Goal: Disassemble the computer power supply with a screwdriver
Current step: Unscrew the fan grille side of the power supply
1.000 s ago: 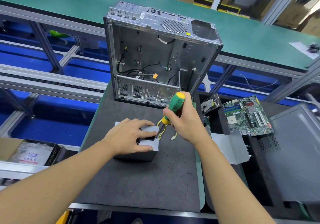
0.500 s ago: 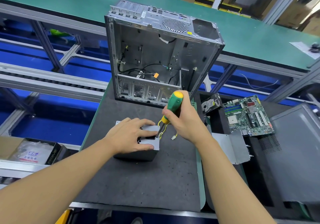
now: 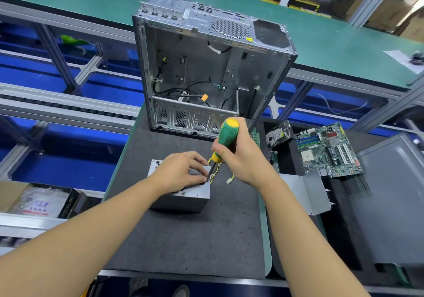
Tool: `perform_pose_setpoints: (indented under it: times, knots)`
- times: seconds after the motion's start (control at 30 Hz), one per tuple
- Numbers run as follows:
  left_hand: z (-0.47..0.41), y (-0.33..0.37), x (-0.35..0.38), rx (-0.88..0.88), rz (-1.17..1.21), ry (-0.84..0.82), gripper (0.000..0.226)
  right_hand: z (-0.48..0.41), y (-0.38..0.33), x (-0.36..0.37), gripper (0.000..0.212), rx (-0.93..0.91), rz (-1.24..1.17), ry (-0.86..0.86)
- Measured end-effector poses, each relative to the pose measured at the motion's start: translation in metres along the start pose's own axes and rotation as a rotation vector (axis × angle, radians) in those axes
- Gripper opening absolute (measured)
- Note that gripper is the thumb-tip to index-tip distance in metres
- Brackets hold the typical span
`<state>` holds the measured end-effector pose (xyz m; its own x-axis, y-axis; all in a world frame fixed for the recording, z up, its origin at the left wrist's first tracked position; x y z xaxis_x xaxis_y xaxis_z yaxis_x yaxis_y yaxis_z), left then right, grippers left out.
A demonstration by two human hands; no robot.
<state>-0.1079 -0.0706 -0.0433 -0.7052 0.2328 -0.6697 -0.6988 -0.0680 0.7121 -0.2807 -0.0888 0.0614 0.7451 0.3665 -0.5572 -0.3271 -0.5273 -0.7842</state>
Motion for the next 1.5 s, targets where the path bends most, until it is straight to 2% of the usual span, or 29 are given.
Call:
perform_pose_setpoints:
  times: [0.1, 0.27, 0.43, 0.57, 0.63, 0.73, 0.8, 0.87, 1.07, 1.2, 1.27, 1.37, 1.5]
  knots:
    - [0.002, -0.002, 0.001, -0.013, 0.038, -0.001, 0.006, 0.0, -0.008, 0.004, 0.036, -0.043, 0.042, -0.075]
    - [0.008, 0.0, -0.003, 0.009, 0.056, -0.022, 0.027, -0.004, -0.016, 0.011, 0.039, -0.069, 0.115, -0.183]
    - [0.009, 0.002, -0.002, -0.001, -0.035, -0.003, 0.013, -0.007, -0.017, 0.0, 0.03, -0.03, 0.003, -0.253]
    - [0.01, 0.004, 0.001, 0.012, -0.087, 0.035, 0.002, -0.008, -0.014, -0.003, 0.027, -0.024, 0.018, -0.219]
    - [0.011, 0.006, 0.002, 0.033, -0.064, 0.079, 0.011, -0.008, -0.014, -0.004, 0.028, -0.021, 0.022, -0.204]
    - [0.012, 0.011, 0.005, 0.081, 0.119, 0.106, 0.017, -0.008, -0.014, -0.005, 0.031, -0.007, 0.047, -0.188]
    - [0.012, 0.012, 0.008, 0.008, 0.212, 0.108, 0.014, -0.006, -0.016, -0.004, 0.032, 0.007, 0.053, -0.184]
    - [0.011, 0.01, 0.011, -0.057, 0.259, 0.132, 0.02, -0.005, -0.018, -0.002, 0.035, 0.005, 0.066, -0.177]
    - [0.01, 0.008, 0.011, -0.083, 0.259, 0.147, 0.024, -0.008, -0.025, -0.001, 0.035, 0.013, 0.205, -0.22]
    - [0.011, 0.01, 0.011, -0.086, 0.251, 0.155, 0.026, -0.01, -0.041, -0.009, 0.032, -0.061, 0.281, -0.019]
    - [0.011, 0.01, 0.011, -0.08, 0.255, 0.148, 0.027, -0.013, -0.048, -0.01, 0.028, -0.071, 0.365, 0.022]
    - [0.013, 0.012, 0.01, -0.079, 0.255, 0.146, 0.025, -0.018, -0.054, -0.012, 0.024, -0.051, 0.384, -0.04]
    - [0.013, 0.011, 0.007, -0.064, 0.213, 0.116, 0.023, -0.019, -0.061, -0.014, 0.028, -0.048, 0.373, -0.097]
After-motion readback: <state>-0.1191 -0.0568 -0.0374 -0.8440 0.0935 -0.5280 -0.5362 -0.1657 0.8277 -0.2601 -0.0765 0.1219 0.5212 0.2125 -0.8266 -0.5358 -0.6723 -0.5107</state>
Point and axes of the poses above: each hand's wrist, its own z-axis away from the middle knuckle, its own x-axis out of the palm, y = z × x, the point moved 3 cm from there along -z, towards the middle knuckle, and after that the axes turned 15 degrees about -x, right-handed, at the moved point
